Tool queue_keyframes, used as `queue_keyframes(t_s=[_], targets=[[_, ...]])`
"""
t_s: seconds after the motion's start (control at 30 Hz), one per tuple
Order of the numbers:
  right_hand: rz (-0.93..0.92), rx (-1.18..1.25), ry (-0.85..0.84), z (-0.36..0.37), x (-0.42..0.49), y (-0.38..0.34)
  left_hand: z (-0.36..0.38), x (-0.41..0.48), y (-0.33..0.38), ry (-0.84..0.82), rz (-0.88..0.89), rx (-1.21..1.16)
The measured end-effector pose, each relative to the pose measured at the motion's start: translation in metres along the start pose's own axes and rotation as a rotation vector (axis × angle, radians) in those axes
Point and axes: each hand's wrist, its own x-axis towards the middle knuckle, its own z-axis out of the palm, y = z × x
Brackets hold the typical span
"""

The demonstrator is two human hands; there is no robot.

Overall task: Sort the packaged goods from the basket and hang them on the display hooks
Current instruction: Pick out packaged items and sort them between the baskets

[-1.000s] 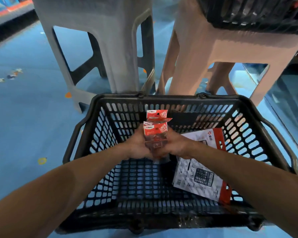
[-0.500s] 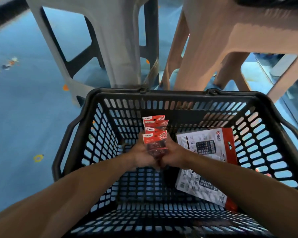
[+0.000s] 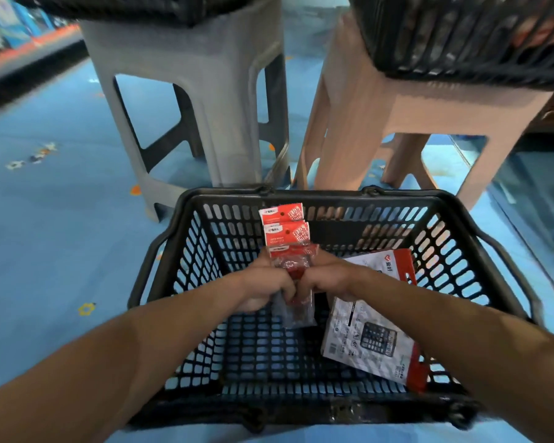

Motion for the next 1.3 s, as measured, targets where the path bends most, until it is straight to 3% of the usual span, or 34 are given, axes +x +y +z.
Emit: queue_keyframes(t_s=[0.23,0.33,0.43,0.6,0.83,1.0,1.17,1.3], targets=[[-0.204,-0.008,0.070,-0.006,-0.041,-0.054,-0.006,-0.050,0.048,-0.086,0.199,-0.078],[-0.289,0.195,0.148,0.000,-0.057,-0.084,-0.006,-0.074,0.075,-0.067,0.303,-0.216],[-0.317,0.406,0.120,0.011,-0.064,-0.116,0.003,-0.090,0.098,-0.062,0.375,-0.383],[-0.305,0.572,0.160,0.024,-0.067,-0.164,0.008,-0.116,0.138,-0.004,0.418,-0.558],[-0.168,0.640,0.103,0.017,-0.118,-0.264,-0.001,-0.189,0.222,0.041,0.264,-0.597],[-0.018,0.618,0.102,0.006,-0.180,-0.342,-0.015,-0.255,0.299,0.089,0.013,-0.386],[0.010,0.558,0.045,-0.014,-0.250,-0.428,-0.026,-0.331,0.383,-0.128,-0.114,-0.093],[-0.014,0.535,0.009,-0.033,-0.288,-0.503,-0.030,-0.371,0.460,-0.218,-0.165,-0.050]])
